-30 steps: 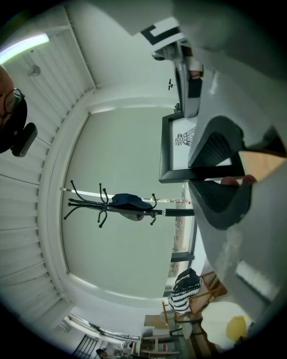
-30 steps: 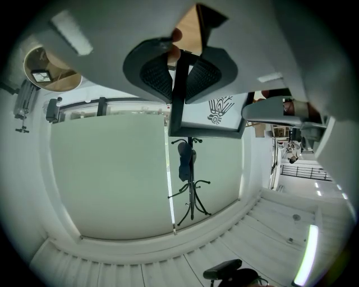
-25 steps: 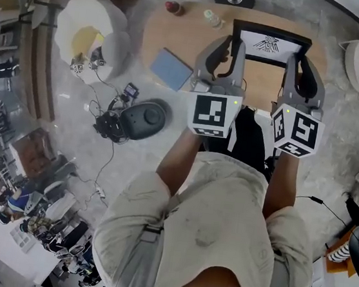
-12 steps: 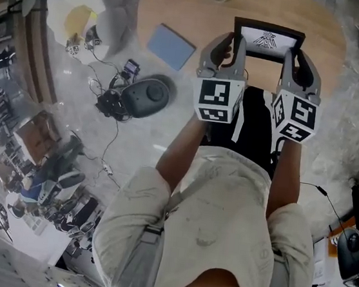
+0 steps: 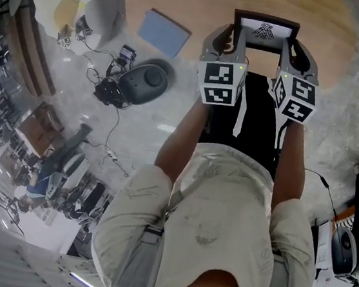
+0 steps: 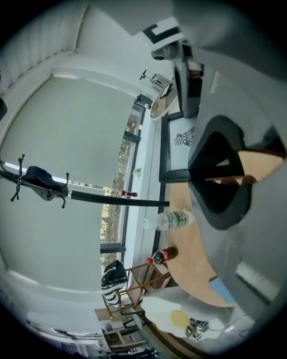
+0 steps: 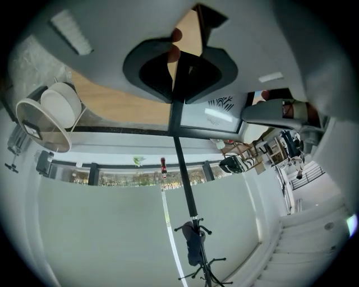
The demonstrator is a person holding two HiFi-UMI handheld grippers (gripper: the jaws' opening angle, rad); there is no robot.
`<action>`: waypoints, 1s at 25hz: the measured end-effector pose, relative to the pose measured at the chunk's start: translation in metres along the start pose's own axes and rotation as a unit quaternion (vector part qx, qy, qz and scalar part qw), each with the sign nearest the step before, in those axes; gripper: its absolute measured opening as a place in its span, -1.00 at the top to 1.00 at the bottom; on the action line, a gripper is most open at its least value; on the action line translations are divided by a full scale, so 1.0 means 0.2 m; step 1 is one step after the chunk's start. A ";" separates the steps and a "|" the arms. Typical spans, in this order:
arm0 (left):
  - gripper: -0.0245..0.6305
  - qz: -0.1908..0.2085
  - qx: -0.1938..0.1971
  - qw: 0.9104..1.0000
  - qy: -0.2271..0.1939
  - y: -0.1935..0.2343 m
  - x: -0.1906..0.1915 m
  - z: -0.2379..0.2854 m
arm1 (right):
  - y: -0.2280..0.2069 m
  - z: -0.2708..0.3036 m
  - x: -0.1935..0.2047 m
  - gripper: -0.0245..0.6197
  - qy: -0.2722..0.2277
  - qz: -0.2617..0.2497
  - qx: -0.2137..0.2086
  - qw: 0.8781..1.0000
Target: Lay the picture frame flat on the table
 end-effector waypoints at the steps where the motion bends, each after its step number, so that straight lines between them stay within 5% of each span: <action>1: 0.67 -0.006 0.002 1.000 0.009 0.00 0.03 0.03 | -0.01 0.03 0.03 0.69 0.010 0.003 0.000 1.000; 9: 0.67 -0.035 0.010 0.996 0.077 0.03 0.31 0.26 | -0.11 0.28 0.30 0.69 0.090 0.022 -0.001 0.996; 25: 0.67 -0.036 0.019 0.985 0.168 0.10 0.68 0.58 | -0.19 0.60 0.66 0.69 0.172 0.056 0.011 0.983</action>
Point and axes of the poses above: the fingertips, and each gripper's own axes: z forward along the fingers, y to its left, x out of its underside, the point moved 9 cm from there along -z, backward along the fingers, and after that the axes turned 6 degrees about z, right-handed, at the moved point
